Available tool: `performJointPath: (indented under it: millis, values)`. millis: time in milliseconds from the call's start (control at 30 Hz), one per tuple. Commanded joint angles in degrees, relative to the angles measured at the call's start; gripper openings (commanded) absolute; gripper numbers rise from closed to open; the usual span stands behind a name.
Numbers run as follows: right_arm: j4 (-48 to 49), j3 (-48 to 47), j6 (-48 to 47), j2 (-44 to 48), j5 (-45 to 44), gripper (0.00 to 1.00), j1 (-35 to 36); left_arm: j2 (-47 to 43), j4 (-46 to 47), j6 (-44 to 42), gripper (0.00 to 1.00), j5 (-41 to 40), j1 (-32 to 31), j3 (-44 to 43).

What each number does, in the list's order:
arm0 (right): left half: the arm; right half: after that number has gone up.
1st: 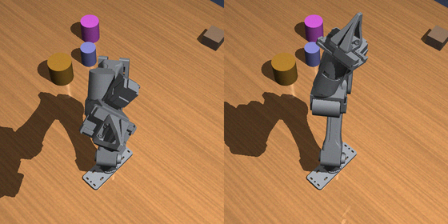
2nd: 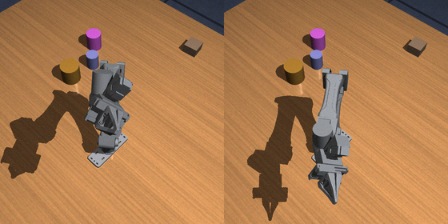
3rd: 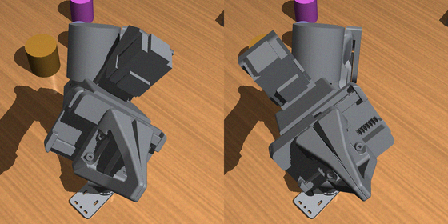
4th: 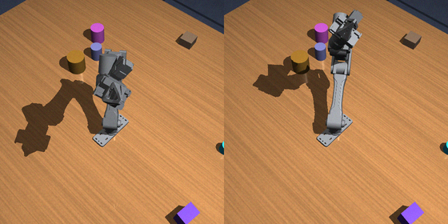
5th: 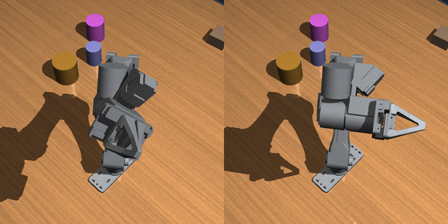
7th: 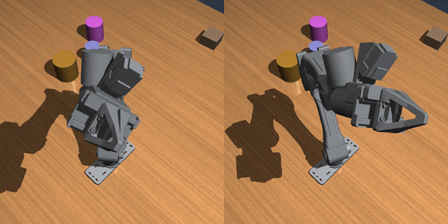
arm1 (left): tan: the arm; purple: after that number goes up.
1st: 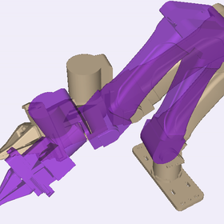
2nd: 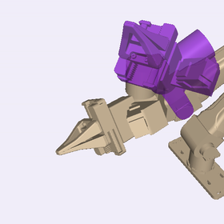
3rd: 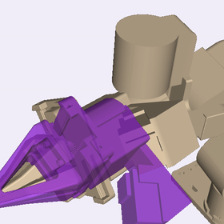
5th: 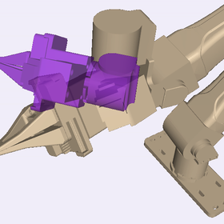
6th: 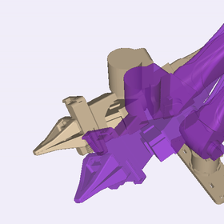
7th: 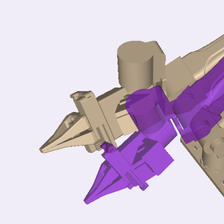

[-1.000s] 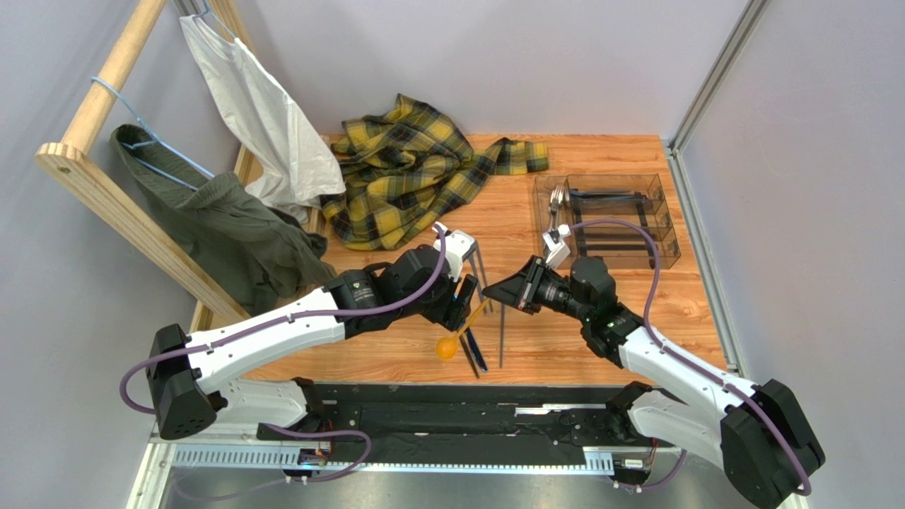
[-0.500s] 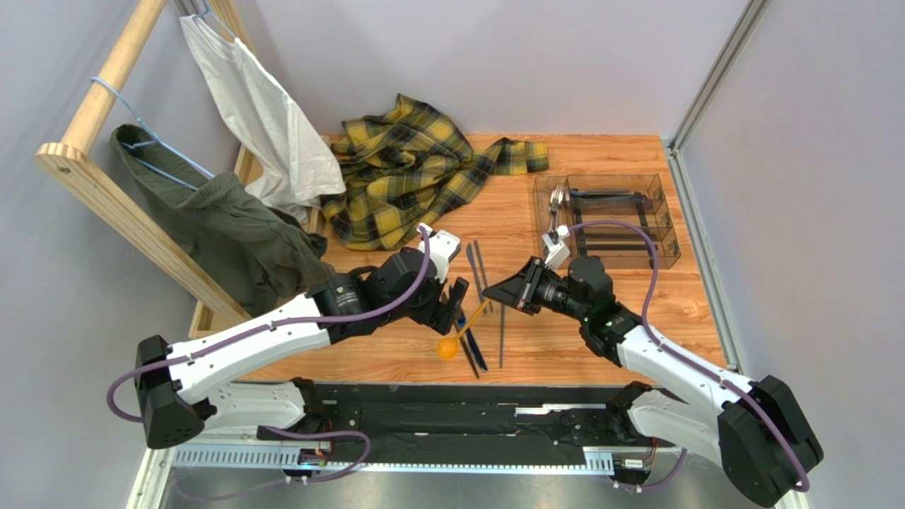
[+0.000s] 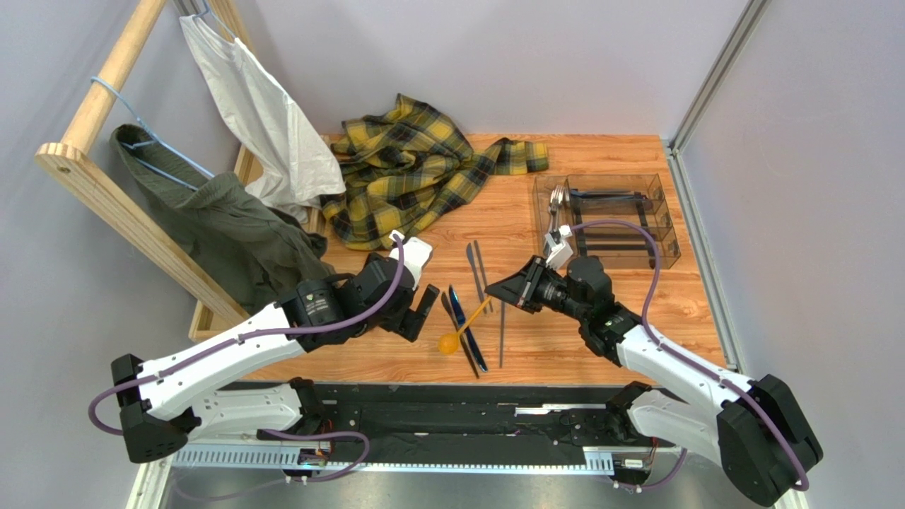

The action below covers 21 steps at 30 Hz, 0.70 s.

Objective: Sort the eating utensils into containers
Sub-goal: Pick up the spoon from the center of the board.

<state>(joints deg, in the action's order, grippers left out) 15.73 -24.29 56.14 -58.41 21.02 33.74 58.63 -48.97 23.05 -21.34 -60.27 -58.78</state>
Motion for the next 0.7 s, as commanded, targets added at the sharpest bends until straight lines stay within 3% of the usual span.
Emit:
performJointPath:
  millis: [0, 267, 667]
  values:
    - [-1.40, -3.64, -2.61, -1.70, -3.52, 0.00, 0.37, -4.48, -3.85, -1.25, 0.93, -3.27, -0.02, -0.46]
    - [-10.18, -12.26, -6.21, -4.95, -6.68, 0.00, 0.37, -10.20, -5.52, -0.28, 0.93, -3.44, -0.02, 0.51]
    - [-25.47, -30.10, -12.89, -9.17, -11.96, 0.00, -3.15, -11.61, -6.05, -0.46, 0.93, -1.07, -0.02, 1.39]
